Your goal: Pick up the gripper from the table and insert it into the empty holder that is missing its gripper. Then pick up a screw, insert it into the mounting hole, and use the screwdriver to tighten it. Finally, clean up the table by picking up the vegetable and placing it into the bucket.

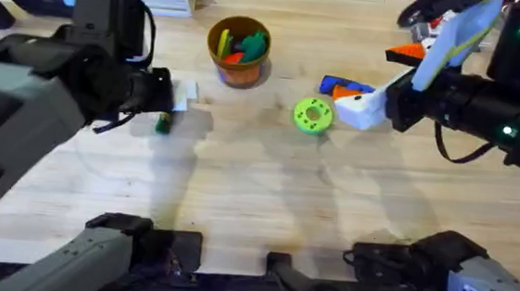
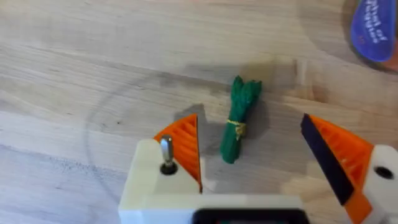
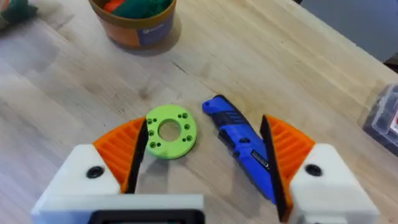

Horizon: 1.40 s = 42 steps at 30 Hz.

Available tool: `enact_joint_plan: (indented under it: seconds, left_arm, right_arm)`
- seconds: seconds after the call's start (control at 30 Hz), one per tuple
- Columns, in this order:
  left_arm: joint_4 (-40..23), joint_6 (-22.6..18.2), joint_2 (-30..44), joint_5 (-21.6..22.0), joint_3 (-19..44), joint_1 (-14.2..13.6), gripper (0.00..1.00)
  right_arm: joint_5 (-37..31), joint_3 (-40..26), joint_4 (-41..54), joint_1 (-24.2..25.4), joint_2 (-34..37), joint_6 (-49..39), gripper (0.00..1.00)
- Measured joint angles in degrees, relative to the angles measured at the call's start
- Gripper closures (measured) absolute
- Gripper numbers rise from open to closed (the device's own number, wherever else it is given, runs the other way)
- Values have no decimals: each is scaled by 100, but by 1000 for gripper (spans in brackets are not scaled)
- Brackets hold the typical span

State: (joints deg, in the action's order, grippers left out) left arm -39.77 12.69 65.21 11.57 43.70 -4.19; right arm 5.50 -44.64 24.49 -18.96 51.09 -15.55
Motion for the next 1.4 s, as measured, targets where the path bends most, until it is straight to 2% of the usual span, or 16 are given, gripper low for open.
enact_joint_plan:
  seconds: [0.17,0.43,0.5,0.53,0.6,0.63,0.73,0.77,0.87,1.0,1.03,1.07,1.13,1.23,1.4]
  left_arm:
    - [350,-2,608,-17,2,17,15]
    - [465,0,1704,-58,2,24,15]
    - [484,13,1773,-113,59,39,26]
    - [508,48,1773,-120,68,56,82]
    - [518,95,1809,-135,68,85,288]
    - [529,115,1833,-144,70,92,467]
    - [528,140,1845,-155,75,92,915]
    - [527,138,1834,-149,98,90,974]
    - [396,149,1843,-148,145,92,978]
    - [-217,149,1842,-149,484,90,979]
    - [-371,149,1840,-149,676,90,979]
    - [-454,149,1784,-195,1338,49,979]
    - [-294,153,1675,-318,1710,-11,979]
    - [347,271,1485,-726,2096,-181,979]
    - [1323,422,1464,-1393,2177,-629,979]
  right_arm:
    - [0,0,46,0,0,15,7]
    - [0,0,48,0,0,15,7]
    - [0,0,47,1,0,15,9]
    - [0,0,46,0,0,15,9]
    - [0,0,48,1,0,15,9]
    - [0,0,48,0,2,15,9]
    - [0,0,48,0,1,15,9]
    - [0,0,48,0,0,15,9]
    - [2,0,48,0,0,15,7]
    - [15,0,48,0,0,15,7]
    - [15,0,48,1,0,15,7]
    - [15,0,48,1,1,15,8]
    - [15,0,48,0,0,15,7]
    - [15,0,48,0,2,15,9]
    - [15,0,48,0,0,15,8]
